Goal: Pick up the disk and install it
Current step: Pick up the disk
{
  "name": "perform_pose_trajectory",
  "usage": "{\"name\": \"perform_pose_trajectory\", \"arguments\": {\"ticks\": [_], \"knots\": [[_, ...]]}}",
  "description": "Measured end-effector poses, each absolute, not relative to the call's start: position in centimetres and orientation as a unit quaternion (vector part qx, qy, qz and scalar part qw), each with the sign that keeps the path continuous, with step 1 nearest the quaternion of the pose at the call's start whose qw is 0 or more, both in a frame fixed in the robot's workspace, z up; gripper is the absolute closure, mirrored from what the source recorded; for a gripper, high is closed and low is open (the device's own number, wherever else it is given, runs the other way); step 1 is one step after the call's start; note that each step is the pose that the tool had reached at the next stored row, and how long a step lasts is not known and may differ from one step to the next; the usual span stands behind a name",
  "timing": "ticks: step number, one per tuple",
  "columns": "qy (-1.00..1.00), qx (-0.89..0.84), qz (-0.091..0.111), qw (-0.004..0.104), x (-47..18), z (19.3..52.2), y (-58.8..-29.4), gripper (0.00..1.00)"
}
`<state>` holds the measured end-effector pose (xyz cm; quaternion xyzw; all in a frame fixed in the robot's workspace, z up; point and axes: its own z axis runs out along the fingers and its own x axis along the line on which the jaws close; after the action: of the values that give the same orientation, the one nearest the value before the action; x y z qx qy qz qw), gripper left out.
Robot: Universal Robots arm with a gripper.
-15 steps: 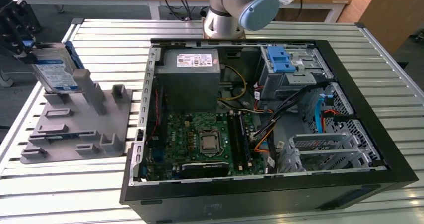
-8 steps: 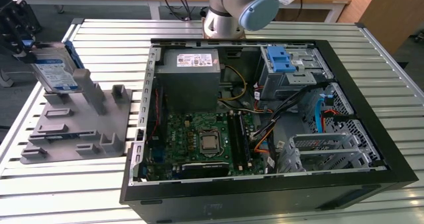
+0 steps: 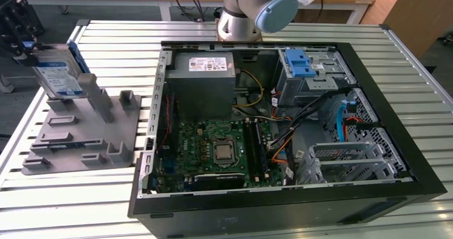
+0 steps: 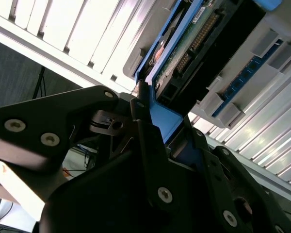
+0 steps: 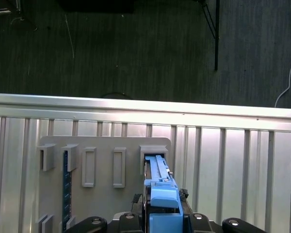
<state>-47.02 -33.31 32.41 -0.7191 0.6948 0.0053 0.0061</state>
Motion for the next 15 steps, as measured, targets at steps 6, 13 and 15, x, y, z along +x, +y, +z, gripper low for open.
{"name": "perform_pose_trajectory", "arguments": {"ticks": [6, 13, 15], "knots": [[0.695, -0.719, 0.005, 0.006, -47.02, 32.63, -33.31, 0.64], [0.695, -0.719, 0.005, 0.006, -47.02, 32.86, -33.31, 0.64], [0.695, -0.719, 0.005, 0.006, -47.02, 32.89, -33.31, 0.64]]}}
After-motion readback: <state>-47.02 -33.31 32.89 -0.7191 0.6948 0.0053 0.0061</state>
